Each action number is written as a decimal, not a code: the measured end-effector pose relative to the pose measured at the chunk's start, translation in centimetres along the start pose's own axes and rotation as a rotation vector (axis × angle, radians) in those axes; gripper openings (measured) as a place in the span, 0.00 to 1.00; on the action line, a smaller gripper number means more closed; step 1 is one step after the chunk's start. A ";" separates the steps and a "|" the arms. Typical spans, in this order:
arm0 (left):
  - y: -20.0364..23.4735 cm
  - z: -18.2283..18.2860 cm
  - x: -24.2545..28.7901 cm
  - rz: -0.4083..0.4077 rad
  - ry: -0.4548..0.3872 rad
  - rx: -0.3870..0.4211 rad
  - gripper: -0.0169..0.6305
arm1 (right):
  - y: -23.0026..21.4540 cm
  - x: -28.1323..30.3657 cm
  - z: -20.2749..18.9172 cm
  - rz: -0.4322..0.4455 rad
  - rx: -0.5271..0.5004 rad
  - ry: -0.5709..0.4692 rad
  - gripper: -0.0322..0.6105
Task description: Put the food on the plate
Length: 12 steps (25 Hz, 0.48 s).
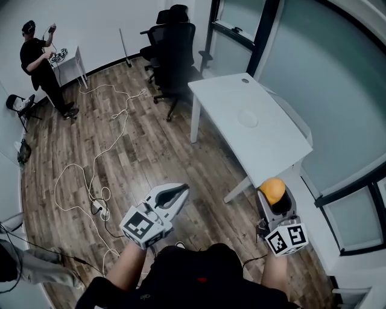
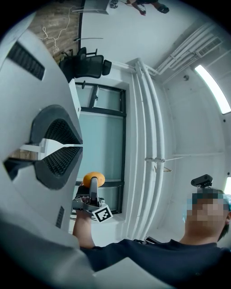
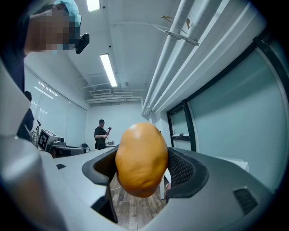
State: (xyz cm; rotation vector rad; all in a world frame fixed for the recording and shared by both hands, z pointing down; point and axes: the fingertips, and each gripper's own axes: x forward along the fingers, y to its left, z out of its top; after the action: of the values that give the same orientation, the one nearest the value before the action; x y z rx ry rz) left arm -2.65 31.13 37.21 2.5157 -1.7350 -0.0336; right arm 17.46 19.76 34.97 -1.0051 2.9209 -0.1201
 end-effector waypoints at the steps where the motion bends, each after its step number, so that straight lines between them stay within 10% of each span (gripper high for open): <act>1: 0.4 -0.3 -0.1 -0.006 0.001 -0.006 0.08 | 0.5 0.7 -0.4 0.007 0.006 0.009 0.59; 12: 6.0 -2.1 3.0 -0.053 0.005 -0.018 0.08 | -0.2 9.3 -3.4 0.054 0.032 0.068 0.59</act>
State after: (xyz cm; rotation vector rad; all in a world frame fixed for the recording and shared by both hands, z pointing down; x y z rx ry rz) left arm -7.07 26.34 39.87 2.5468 -1.6585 -0.0461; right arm 9.99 14.11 38.21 -0.9350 2.9942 -0.2026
